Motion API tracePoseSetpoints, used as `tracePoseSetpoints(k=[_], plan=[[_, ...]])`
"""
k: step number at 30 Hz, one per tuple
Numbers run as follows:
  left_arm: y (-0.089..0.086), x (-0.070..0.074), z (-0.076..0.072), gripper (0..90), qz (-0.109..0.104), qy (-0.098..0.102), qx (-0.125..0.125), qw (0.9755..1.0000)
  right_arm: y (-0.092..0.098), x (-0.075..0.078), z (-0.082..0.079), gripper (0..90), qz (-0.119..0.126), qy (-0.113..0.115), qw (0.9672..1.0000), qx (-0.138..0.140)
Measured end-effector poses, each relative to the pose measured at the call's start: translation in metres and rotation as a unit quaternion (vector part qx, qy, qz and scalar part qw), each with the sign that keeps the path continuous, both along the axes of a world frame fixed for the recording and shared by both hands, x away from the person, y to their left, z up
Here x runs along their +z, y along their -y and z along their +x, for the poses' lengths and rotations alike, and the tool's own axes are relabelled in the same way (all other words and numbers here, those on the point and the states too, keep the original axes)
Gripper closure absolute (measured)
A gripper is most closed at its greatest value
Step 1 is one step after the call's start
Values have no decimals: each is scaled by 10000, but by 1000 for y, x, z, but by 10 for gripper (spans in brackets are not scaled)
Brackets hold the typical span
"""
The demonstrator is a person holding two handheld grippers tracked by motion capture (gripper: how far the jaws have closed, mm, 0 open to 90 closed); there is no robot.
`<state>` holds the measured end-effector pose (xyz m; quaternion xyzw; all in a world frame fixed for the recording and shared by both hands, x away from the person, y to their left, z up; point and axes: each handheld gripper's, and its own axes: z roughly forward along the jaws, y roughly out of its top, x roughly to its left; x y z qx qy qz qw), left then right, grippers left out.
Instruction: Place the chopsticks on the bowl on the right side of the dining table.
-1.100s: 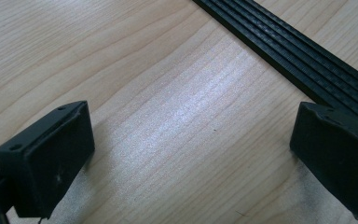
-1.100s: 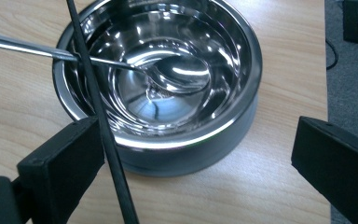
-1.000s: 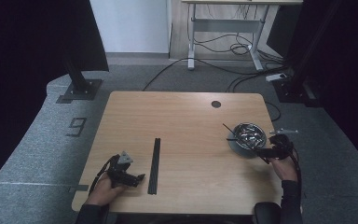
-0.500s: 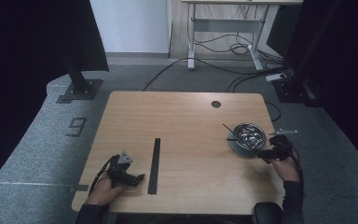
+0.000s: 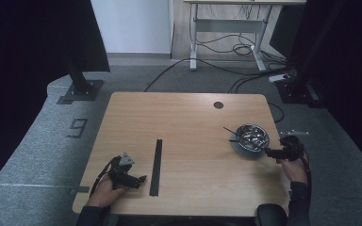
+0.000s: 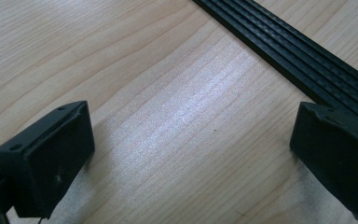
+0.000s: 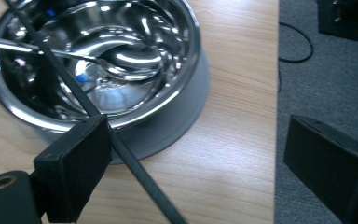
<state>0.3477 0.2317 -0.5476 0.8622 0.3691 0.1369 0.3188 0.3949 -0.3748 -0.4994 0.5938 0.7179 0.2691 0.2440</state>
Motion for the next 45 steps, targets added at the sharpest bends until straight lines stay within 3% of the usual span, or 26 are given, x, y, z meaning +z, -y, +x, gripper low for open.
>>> tracePoseSetpoints(k=[13, 19, 23, 45], plan=[[0, 0, 0, 0, -4, 6, -9, 10000, 11, -3, 13, 79, -49, 100, 9995, -294], [0, 0, 0, 0, -8, 8, -10, 10000, 15, -3, 20, 85, 127, 282, 9989, -345], [0, 0, 0, 0, -7, 11, -13, 10000, 17, -3, 23, 86, 35, 312, 9986, -429], [0, 0, 0, 0, -13, 16, -10, 10000, 28, -11, 36, 79, 29, 479, 9965, -683]])
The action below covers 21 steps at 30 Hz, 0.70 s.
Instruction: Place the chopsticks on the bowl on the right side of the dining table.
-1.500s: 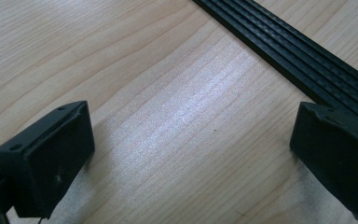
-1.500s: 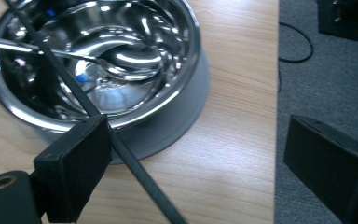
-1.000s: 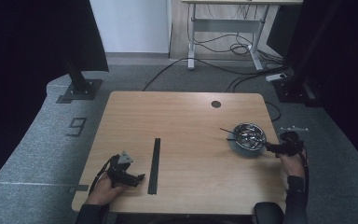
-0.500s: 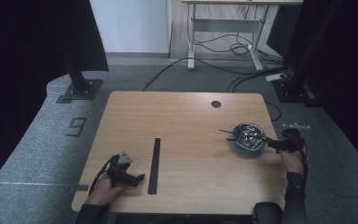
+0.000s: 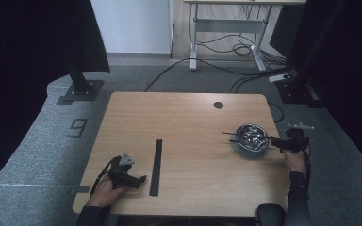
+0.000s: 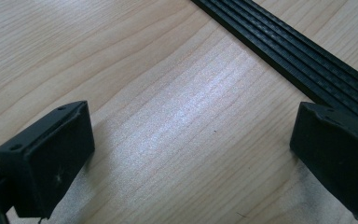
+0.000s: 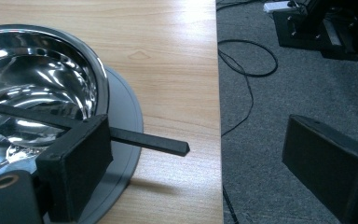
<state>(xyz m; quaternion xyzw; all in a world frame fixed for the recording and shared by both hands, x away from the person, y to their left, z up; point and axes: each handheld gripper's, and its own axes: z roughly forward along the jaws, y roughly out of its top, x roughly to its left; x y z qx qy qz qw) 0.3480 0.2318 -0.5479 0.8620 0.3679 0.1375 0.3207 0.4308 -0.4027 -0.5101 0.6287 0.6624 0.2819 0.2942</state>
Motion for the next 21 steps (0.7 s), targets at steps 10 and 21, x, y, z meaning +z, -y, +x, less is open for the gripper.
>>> tracePoseSetpoints(k=[10, 21], plan=[[0, 0, 0, 0, -5, 3, -7, 10000, -17, 17, -2, 52, 31, 279, 9993, 262], [0, 0, 0, 0, -3, 3, -10, 10000, -72, 19, 26, 0, 156, 35, 9972, 729]])
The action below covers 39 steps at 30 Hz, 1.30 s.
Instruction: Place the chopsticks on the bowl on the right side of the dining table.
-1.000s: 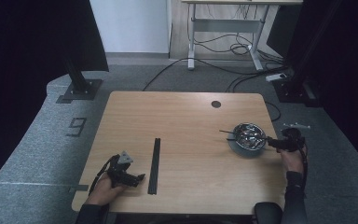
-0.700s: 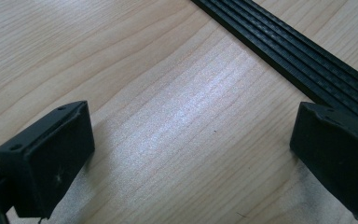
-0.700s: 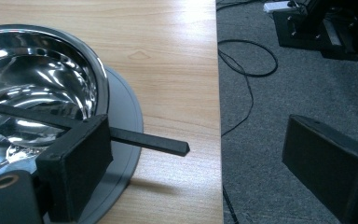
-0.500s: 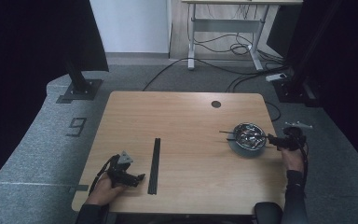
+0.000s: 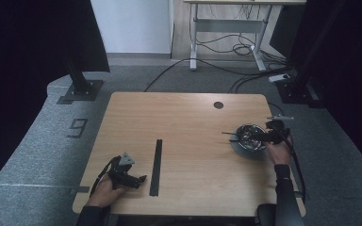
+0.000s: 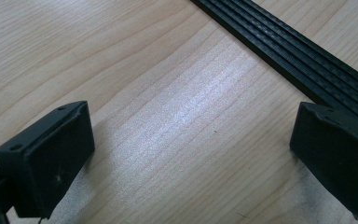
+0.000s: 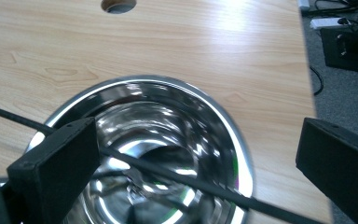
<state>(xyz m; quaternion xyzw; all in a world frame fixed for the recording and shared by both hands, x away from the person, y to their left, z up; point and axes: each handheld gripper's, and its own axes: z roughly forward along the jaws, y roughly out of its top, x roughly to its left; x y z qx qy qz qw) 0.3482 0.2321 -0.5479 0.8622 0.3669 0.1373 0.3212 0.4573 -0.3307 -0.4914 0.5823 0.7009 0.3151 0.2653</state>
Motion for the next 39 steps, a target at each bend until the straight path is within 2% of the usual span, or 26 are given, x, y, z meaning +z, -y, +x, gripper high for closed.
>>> tracePoseSetpoints(k=[7, 10, 15, 23, 28, 33, 39], plan=[[0, 0, 0, 0, 3, -3, 1, 10000, -23, -7, 15, 0, -292, -39, 9995, 134], [0, 0, 0, 0, -1, -3, 4, 10000, -25, -8, 18, 0, -314, -8, 9994, 110], [0, 0, 0, 0, -3, -3, 5, 10000, -27, -12, 22, 0, -397, -84, 9991, 124], [0, 0, 0, 0, 2, -3, 1, 10000, -27, -15, 20, 0, -479, -136, 9985, 218], [0, 0, 0, 0, 1, 1, 3, 10000, -17, -6, 9, 0, -490, -24, 9985, 246], [0, 0, 0, 0, 1, 1, 3, 10000, 6, 2, -17, 16, -433, 51, 9990, 63], [0, 0, 0, 0, 0, 1, 4, 10000, 17, -4, -37, 62, -269, 9, 9996, 14]])
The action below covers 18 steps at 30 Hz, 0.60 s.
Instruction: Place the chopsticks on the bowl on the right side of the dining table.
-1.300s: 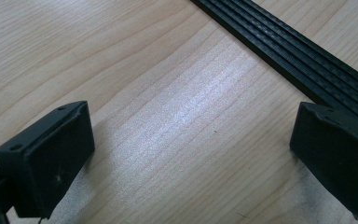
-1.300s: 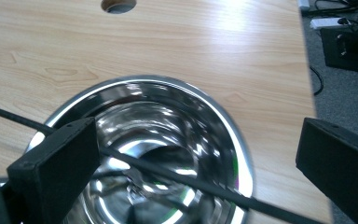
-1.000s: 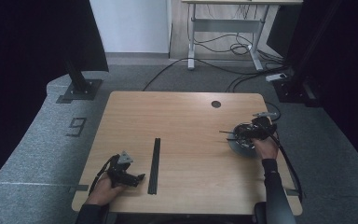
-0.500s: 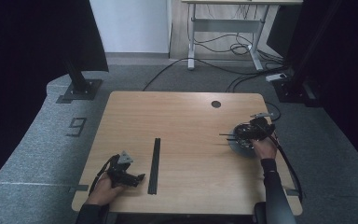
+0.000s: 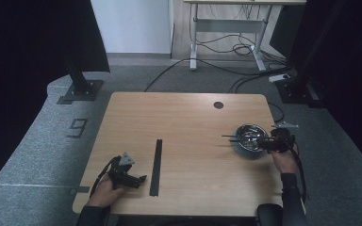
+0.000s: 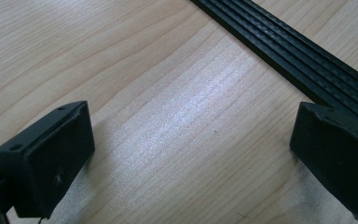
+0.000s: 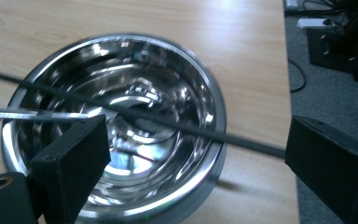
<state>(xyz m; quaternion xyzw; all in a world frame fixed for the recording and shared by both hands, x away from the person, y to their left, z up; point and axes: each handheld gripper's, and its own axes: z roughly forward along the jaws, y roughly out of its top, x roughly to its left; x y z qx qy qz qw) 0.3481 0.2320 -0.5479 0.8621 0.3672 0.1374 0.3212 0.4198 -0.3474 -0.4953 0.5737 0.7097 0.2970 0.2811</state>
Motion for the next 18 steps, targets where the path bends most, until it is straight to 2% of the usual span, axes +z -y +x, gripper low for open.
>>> tracePoseSetpoints(k=[3, 8, 18], plan=[[0, 0, 0, 0, 0, 0, 2, 10000, -1, -6, -2, 63, 80, -37, 10000, 29], [0, 0, 0, 0, 1, 0, 3, 10000, -5, -15, 1, 62, 35, -112, 9999, 101], [0, 0, 0, 0, 1, 0, 3, 10000, -3, -22, 4, 62, 27, -160, 9998, 64]])
